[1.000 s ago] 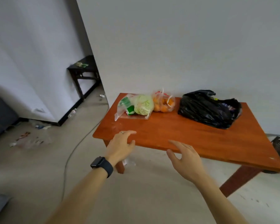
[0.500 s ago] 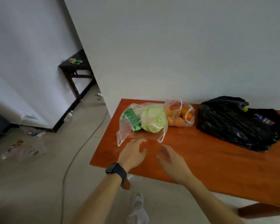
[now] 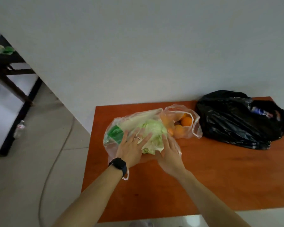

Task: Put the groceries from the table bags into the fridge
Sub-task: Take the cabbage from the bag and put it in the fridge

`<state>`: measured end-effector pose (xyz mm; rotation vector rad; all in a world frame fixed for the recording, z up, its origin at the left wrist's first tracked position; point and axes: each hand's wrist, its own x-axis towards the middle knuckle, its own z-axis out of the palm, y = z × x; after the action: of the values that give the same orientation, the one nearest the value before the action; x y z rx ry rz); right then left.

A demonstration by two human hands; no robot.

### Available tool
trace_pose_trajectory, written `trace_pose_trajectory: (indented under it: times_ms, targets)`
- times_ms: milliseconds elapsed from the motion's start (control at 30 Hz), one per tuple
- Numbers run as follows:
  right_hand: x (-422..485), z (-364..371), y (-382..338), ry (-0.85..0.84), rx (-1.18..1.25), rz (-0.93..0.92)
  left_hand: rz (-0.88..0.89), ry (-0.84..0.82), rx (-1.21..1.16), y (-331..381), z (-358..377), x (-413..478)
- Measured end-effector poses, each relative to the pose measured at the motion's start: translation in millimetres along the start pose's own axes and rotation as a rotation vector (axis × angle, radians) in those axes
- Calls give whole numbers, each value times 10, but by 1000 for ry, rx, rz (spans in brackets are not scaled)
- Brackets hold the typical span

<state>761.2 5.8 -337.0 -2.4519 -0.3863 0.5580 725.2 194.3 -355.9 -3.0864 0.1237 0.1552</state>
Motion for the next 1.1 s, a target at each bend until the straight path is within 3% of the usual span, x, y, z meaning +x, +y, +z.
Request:
trace_pose_trajectory:
  times_ms: [233,400,700,800,1000,1100]
  targets:
    - [593,-124,96,55,31,-18,126,-105,128,-582,-314,719]
    - [891,-98,242,88,260,64,262,-257,246,-909,-187,1069]
    - [1226,-19,389,70,581,180,228,-315,35,-997,120,1294]
    - [1341,-1,425,148,549,247,144,-343,-199,-1010,231,1301]
    - [1155,-22,386,323,492,304,7,-130,-533,-873,38,1167]
    - [865,11,303,403,519,313,41,59,-507,-738,-187,998]
